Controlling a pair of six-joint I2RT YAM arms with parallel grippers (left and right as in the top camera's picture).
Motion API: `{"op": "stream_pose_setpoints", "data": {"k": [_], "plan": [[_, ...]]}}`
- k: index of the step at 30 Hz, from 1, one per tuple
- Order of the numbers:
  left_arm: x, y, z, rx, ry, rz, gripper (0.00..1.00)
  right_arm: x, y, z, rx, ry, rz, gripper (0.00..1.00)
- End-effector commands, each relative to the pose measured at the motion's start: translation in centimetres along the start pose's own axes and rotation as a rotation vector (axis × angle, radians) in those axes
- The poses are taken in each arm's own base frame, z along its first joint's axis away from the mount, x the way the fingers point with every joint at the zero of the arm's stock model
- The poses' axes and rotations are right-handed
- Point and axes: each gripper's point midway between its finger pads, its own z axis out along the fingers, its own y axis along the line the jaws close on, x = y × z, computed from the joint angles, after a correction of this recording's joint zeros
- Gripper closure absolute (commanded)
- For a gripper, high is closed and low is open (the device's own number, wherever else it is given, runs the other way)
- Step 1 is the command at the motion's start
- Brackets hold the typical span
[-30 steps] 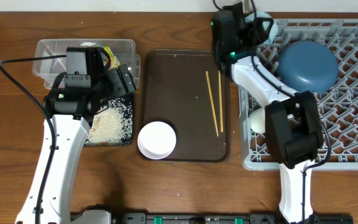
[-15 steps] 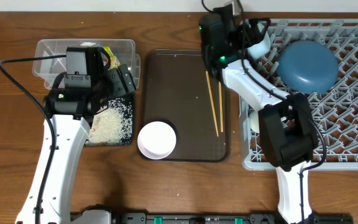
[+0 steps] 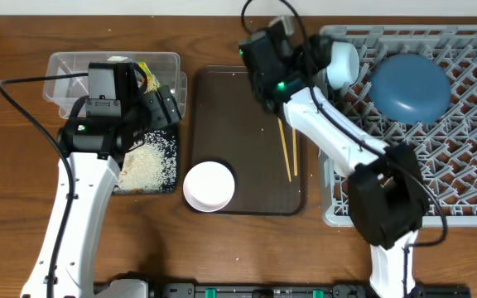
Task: Sort waste into correct bins and load items into the dishwasher rack
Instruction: 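Reach the right gripper to the pink-white bowl and grasp its rim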
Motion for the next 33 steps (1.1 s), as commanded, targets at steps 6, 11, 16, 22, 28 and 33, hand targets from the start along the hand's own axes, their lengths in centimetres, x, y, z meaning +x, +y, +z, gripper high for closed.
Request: {"op": "stream_pose_setpoints", "data": {"k": [6, 11, 16, 22, 28, 33], "plan": [[0.0, 0.3, 0.2, -0.01, 0.003, 0.002, 0.08, 2.1, 14.6, -13.9, -1.22, 0.175, 0.168, 0.12], [0.0, 0.3, 0.2, -0.01, 0.003, 0.002, 0.08, 4.1, 16.5, -16.7, -1.364, 0.301, 0.157, 0.33], [0.0, 0.3, 0.2, -0.01, 0.003, 0.002, 0.08, 6.2, 18.4, -18.8, -1.4, 0.377, 0.092, 0.34], [0.0, 0.3, 0.2, -0.01, 0.003, 0.002, 0.08, 8.2, 20.2, -20.1, -1.386, 0.466, 0.096, 0.41], [0.0, 0.3, 0.2, -0.01, 0.003, 0.002, 0.08, 11.1, 21.6, -19.4, -1.348, 0.553, 0.126, 0.49], [0.0, 0.3, 0.2, -0.01, 0.003, 0.002, 0.08, 13.4, 22.0, -19.3, -1.335, 0.613, 0.109, 0.52]]}}
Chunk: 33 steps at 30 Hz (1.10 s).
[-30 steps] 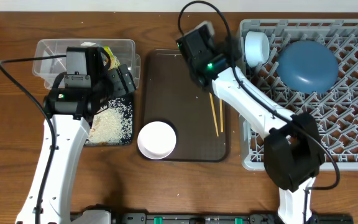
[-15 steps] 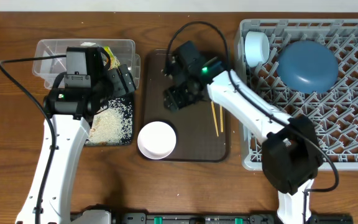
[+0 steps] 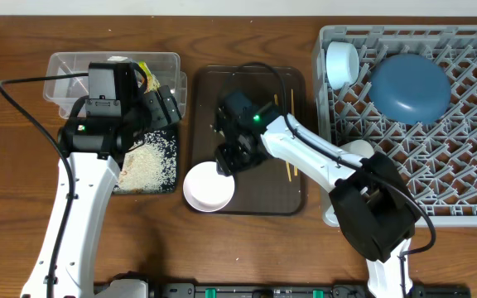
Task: Sort waste into correct bins and load items into the dishwasher rack
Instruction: 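Reach the right gripper to the pink-white bowl and grasp its rim, then lift the pink-white bowl and place it in the rack beside the light-blue bowl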
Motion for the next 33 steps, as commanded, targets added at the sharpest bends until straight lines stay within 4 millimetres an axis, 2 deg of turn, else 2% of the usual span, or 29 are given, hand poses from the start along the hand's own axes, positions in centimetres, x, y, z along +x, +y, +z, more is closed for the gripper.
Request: {"op": "stream_pose_setpoints", "data": {"k": [1, 3, 8, 14, 17, 20, 25, 29, 31, 33], "plan": [[0.0, 0.3, 0.2, -0.01, 0.003, 0.002, 0.08, 1.2, -0.1, 1.1, -0.003, 0.041, 0.035, 0.55], [0.0, 0.3, 0.2, -0.01, 0.003, 0.002, 0.08, 1.6, 0.1, 1.4, -0.007, 0.049, 0.029, 0.65], [0.0, 0.3, 0.2, -0.01, 0.003, 0.002, 0.08, 1.2, 0.0, 1.3, -0.005, 0.035, 0.042, 0.99], [0.0, 0.3, 0.2, -0.01, 0.003, 0.002, 0.08, -0.1, -1.9, 0.1, 0.006, 0.0, 0.092, 0.99], [0.0, 0.3, 0.2, -0.01, 0.003, 0.002, 0.08, -1.4, -3.2, -2.1, 0.022, -0.045, 0.105, 0.99], [0.0, 0.3, 0.2, -0.01, 0.003, 0.002, 0.08, -3.1, -5.9, -6.4, 0.122, -0.139, 0.147, 0.99], [0.0, 0.3, 0.2, -0.01, 0.003, 0.002, 0.08, -4.8, -13.0, -17.2, 0.464, -0.389, 0.273, 0.99], [0.0, 0.3, 0.2, -0.01, 0.003, 0.002, 0.08, -3.6, -18.0, -26.3, 0.796, -0.607, 0.413, 0.99], [0.0, 0.3, 0.2, -0.01, 0.003, 0.002, 0.08, -2.6, -19.6, -29.9, 0.952, -0.677, 0.463, 0.99], [0.0, 0.3, 0.2, -0.01, 0.003, 0.002, 0.08, -1.5, -21.0, -32.6, 1.109, -0.715, 0.496, 0.99]]}}
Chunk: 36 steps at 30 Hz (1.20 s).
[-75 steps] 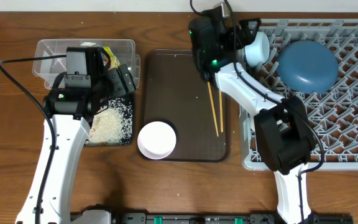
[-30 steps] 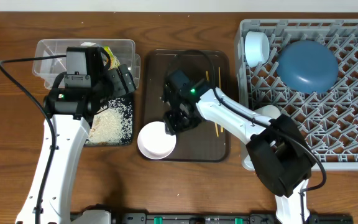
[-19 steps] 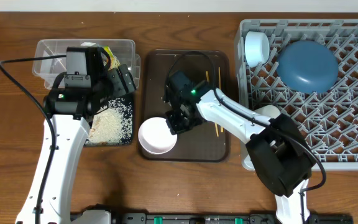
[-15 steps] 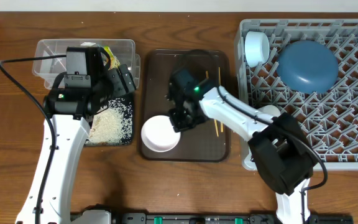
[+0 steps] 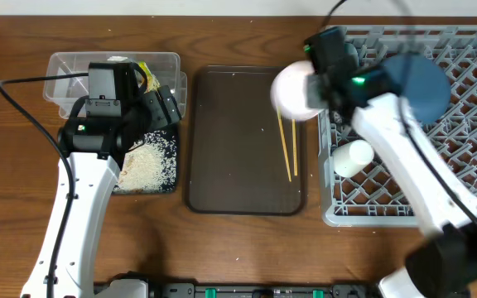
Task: Sort waste into correct bins and load items into the dishwasher rack
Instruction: 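Lift the pink-white bowl and place it in the rack beside the light-blue bowl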
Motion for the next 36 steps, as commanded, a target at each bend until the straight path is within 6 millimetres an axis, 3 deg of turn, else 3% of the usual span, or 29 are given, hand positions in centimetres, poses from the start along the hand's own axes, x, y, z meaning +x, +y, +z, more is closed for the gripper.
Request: {"op": "stream_pose_setpoints", "data": {"k": [1, 5, 12, 18, 28, 36], "plan": [[0.0, 0.3, 0.2, -0.01, 0.003, 0.002, 0.08, -2.8, -7.4, -1.7, 0.426, -0.169, 0.033, 0.99], [0.0, 0.3, 0.2, -0.01, 0.003, 0.002, 0.07, -2.9, -10.1, -2.6, 0.645, -0.195, -0.042, 0.99], [0.0, 0.3, 0.2, -0.01, 0.004, 0.002, 0.08, -2.7, -11.1, -1.8, 0.882, -0.135, -0.292, 0.99], [0.0, 0.3, 0.2, -0.01, 0.003, 0.002, 0.08, -2.0, -9.6, 0.5, 0.937, -0.075, -0.454, 0.99], [0.0, 0.3, 0.2, -0.01, 0.003, 0.002, 0.08, -0.7, -7.7, 4.0, 0.995, -0.029, -0.581, 0.99], [0.0, 0.3, 0.2, -0.01, 0.003, 0.002, 0.08, 1.0, -5.4, 5.7, 0.88, 0.012, -0.605, 0.99]]}}
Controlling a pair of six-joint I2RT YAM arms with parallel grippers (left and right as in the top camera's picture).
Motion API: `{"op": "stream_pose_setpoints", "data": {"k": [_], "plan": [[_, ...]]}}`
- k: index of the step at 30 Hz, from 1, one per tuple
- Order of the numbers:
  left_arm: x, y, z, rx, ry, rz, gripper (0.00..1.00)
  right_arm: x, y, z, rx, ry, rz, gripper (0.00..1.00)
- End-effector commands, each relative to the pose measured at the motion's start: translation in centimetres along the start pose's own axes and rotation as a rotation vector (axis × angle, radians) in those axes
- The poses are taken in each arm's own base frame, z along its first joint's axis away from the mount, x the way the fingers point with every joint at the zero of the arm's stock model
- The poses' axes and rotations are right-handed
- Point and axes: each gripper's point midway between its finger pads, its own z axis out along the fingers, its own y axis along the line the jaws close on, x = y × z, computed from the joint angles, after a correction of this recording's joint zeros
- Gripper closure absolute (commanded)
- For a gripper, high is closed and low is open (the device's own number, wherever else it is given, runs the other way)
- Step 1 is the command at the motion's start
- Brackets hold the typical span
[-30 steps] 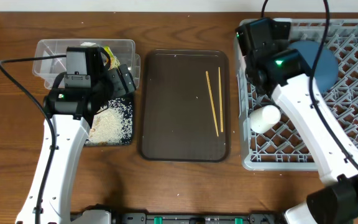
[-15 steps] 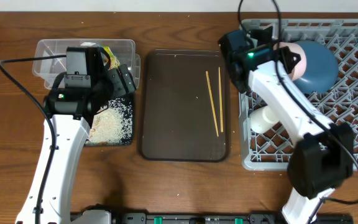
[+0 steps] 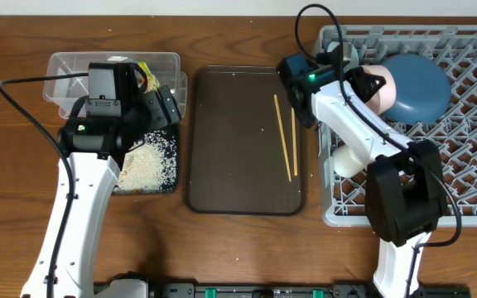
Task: Sort waste into correct bins and load items into the dishwasher rack
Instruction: 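Lift the pink-white bowl and place it in the rack beside the light-blue bowl, then reach the right gripper to the chopsticks and grasp one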
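Observation:
My right gripper reaches over the top-left part of the grey dishwasher rack, shut on a white bowl that stands on edge against the blue bowl. A white cup lies in the rack lower down, near its left edge. Two chopsticks lie on the right side of the brown tray. My left gripper hovers open and holding nothing over the bins on the left.
A clear plastic bin with a yellow wrapper stands at the back left. Just in front of it is a black tray of white rice-like scraps. The right arm's links cross the rack's left edge.
My right gripper has moved right with the white bowl, from over the tray's right edge to inside the rack, beside the blue bowl. The left arm has not moved.
My right gripper was first at the rack's top-left corner by a white cup, while the white bowl sat at the tray's front left. Then it was down at that bowl. Then it held the bowl near the rack's edge, and now inside the rack.

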Motion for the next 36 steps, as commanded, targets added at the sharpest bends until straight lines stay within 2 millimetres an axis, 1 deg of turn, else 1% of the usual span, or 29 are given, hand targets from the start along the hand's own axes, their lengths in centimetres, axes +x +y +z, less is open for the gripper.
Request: {"op": "stream_pose_setpoints", "data": {"k": [1, 5, 8, 9, 10, 11, 12, 14, 15, 17, 20, 24, 26, 30, 31, 33, 34, 36], "plan": [[0.0, 0.3, 0.2, -0.01, 0.003, 0.002, 0.08, -0.2, 1.8, -1.3, -0.07, -0.018, -0.022, 0.99], [0.0, 0.3, 0.2, -0.01, 0.003, 0.002, 0.08, -0.3, 2.8, -2.3, -0.122, -0.031, -0.054, 0.99], [0.0, 0.3, 0.2, -0.01, 0.003, 0.002, 0.08, -0.4, 3.1, -2.7, -0.13, -0.042, -0.068, 0.97], [0.0, 0.3, 0.2, -0.01, 0.003, 0.002, 0.07, -0.5, 3.1, -2.9, -0.131, -0.046, -0.07, 0.91], [0.0, 0.3, 0.2, -0.01, 0.003, 0.002, 0.08, -0.5, 3.2, -3.1, -0.132, -0.049, -0.071, 0.79], [0.0, 0.3, 0.2, -0.01, 0.004, 0.002, 0.08, -0.6, 3.2, -3.3, -0.133, -0.054, -0.072, 0.57], [0.0, 0.3, 0.2, -0.01, 0.003, 0.002, 0.08, -0.6, 3.3, -3.5, -0.135, -0.06, -0.074, 0.44], [0.0, 0.3, 0.2, -0.01, 0.003, 0.002, 0.07, -0.8, 3.4, -4.1, -0.138, -0.073, -0.076, 0.28], [0.0, 0.3, 0.2, -0.01, 0.003, 0.002, 0.08, -0.9, 3.5, -4.4, -0.141, -0.08, -0.075, 0.25], [0.0, 0.3, 0.2, -0.01, 0.003, 0.002, 0.08, -1.2, 3.6, -5.0, -0.149, -0.093, -0.072, 0.22], [0.0, 0.3, 0.2, -0.01, 0.003, 0.002, 0.08, -1.8, 3.5, -5.7, -0.17, -0.108, -0.051, 0.22], [0.0, 0.3, 0.2, -0.01, 0.003, 0.002, 0.08, -2.8, 3.2, -6.8, -0.258, -0.117, 0.0, 0.22], [0.0, 0.3, 0.2, -0.01, 0.003, 0.002, 0.07, -3.4, 2.6, -7.2, -0.308, -0.124, 0.042, 0.22], [0.0, 0.3, 0.2, -0.01, 0.003, 0.002, 0.07, -4.7, 0.6, -7.9, -0.399, -0.141, 0.149, 0.22], [0.0, 0.3, 0.2, -0.01, 0.003, 0.002, 0.08, -5.1, 0.2, -8.2, -0.44, -0.146, 0.176, 0.21], [0.0, 0.3, 0.2, -0.01, 0.003, 0.002, 0.07, -5.7, 0.1, -9.0, -0.542, -0.157, 0.22, 0.21], [0.0, 0.3, 0.2, -0.01, 0.003, 0.002, 0.08, -6.0, 0.4, -9.6, -0.605, -0.163, 0.237, 0.21], [0.0, 0.3, 0.2, -0.01, 0.003, 0.002, 0.08, -6.7, 1.8, -11.3, -0.778, -0.176, 0.261, 0.21]]}}
